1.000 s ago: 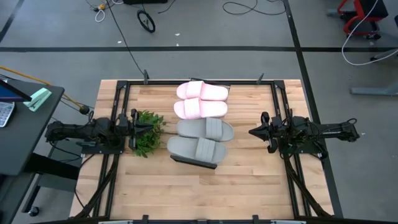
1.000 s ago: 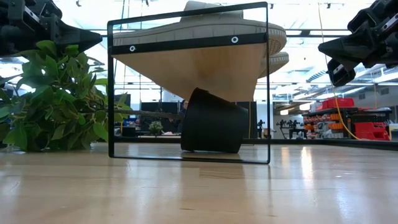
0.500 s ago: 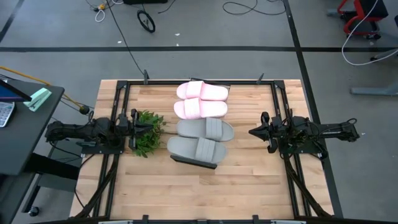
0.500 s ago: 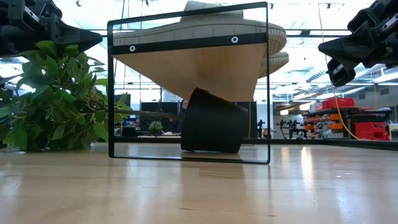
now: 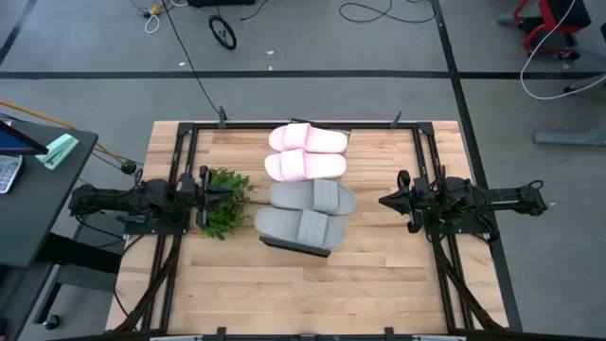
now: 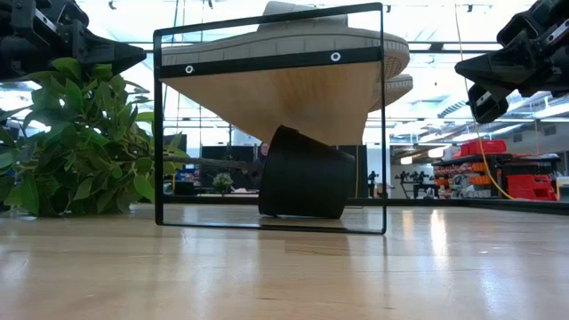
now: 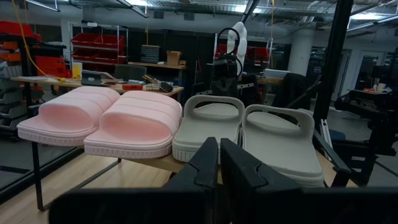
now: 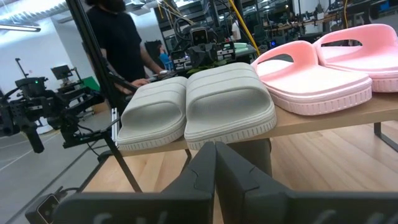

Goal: Pick and place slides into the shelf
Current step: Return to Home Position

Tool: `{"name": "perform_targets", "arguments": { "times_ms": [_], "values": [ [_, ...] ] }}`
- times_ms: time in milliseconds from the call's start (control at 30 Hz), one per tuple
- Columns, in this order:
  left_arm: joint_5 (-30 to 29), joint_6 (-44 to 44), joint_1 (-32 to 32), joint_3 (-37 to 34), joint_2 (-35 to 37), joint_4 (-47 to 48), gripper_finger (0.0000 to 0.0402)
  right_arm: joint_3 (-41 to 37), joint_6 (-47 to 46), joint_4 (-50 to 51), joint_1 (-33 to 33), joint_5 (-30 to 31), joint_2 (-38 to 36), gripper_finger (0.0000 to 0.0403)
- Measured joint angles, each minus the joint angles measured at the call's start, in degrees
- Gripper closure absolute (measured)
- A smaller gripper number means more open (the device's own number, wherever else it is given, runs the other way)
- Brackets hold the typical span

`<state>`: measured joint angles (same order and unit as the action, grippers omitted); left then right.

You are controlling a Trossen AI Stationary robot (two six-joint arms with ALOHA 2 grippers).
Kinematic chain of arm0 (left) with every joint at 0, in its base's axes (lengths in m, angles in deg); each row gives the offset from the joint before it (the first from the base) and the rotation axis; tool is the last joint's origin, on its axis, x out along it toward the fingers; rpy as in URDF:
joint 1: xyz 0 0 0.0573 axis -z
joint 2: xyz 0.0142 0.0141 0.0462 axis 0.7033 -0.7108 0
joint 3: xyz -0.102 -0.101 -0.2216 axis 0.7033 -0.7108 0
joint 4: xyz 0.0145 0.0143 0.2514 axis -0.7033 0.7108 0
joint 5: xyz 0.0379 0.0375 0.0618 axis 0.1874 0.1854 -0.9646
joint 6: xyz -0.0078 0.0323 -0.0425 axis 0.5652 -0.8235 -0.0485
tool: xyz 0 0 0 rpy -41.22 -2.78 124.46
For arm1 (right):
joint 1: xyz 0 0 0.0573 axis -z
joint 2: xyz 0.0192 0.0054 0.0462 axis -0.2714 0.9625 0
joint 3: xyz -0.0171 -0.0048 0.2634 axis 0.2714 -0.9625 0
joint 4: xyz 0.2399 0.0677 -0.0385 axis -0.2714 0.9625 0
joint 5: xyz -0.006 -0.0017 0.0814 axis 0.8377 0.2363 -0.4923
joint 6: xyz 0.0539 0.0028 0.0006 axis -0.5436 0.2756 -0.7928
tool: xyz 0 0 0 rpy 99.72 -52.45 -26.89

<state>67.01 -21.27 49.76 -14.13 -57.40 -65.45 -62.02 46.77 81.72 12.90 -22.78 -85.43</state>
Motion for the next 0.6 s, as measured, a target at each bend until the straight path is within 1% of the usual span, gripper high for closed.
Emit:
{"name": "perform_targets", "arguments": {
  "times_ms": [200, 600],
  "values": [
    [0.0, -0.04, 0.0, -0.02, -0.01, 0.0, 0.0383, 0.0, 0.0, 0.0, 0.01, 0.0, -0.01, 0.0389],
    [-0.02, -0.04, 0.0, -0.01, -0.02, 0.0, 0.0366, 0.0, 0.0, 0.0, 0.01, 0.0, -0.02, 0.0389]
  ]
}}
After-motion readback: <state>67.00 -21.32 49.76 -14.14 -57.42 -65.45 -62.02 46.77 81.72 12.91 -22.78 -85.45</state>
